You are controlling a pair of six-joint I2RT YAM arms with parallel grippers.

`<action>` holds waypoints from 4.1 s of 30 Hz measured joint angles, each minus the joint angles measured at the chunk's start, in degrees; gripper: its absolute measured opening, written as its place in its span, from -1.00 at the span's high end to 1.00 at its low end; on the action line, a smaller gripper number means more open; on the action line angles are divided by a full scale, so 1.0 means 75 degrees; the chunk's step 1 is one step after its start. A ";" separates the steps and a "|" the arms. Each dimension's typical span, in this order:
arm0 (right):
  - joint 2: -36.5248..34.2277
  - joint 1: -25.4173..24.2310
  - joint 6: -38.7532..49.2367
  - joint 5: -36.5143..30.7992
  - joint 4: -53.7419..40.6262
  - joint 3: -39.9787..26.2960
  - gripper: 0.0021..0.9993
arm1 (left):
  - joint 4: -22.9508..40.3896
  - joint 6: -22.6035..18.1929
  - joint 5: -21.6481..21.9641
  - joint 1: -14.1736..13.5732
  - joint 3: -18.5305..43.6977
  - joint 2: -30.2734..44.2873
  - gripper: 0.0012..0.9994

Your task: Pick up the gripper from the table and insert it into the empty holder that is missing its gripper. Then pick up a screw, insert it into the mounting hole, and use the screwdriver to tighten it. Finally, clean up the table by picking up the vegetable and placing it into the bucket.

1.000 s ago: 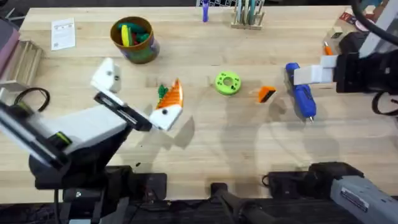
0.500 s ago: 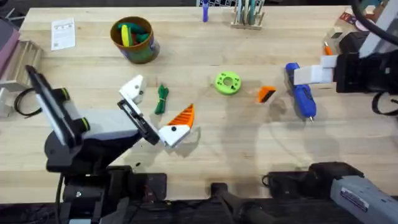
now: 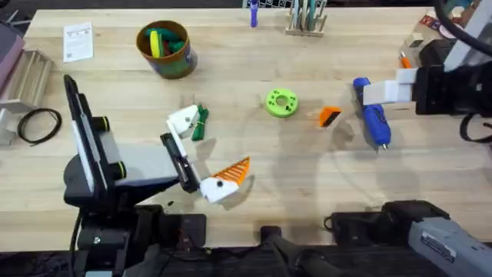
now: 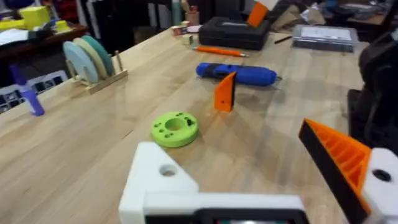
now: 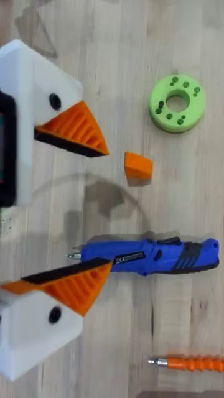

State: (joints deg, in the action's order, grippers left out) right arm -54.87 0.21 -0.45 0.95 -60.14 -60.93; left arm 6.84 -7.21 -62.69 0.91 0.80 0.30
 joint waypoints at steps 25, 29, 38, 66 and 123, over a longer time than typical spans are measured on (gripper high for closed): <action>0.0000 0.0000 0.0000 0.0000 0.0000 0.0000 -0.96 | 0.0060 0.0462 -0.0470 0.0000 0.0000 -0.0001 -0.97; 0.0000 0.0000 0.0000 0.0000 0.0000 0.0000 -0.96 | 0.0063 0.0506 -0.0470 0.0000 0.0000 -0.0001 -0.97; 0.0000 0.0000 0.0000 0.0000 0.0000 0.0000 -0.96 | 0.0063 0.0511 -0.0470 0.0000 0.0000 -0.0001 -0.97; 0.0000 0.0000 -0.0144 0.0052 -0.0020 0.0000 -0.96 | 0.0062 0.0514 -0.0470 0.0000 0.0000 0.0000 -0.97; -0.4071 0.2111 -0.2374 -0.0399 0.0071 -0.0927 -0.98 | 0.0061 0.0514 -0.0470 0.0000 0.0000 -0.0001 -0.97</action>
State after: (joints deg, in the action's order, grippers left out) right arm -85.41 16.04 -18.25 -2.04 -59.60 -67.88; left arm 7.29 -3.36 -66.22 0.91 0.80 0.30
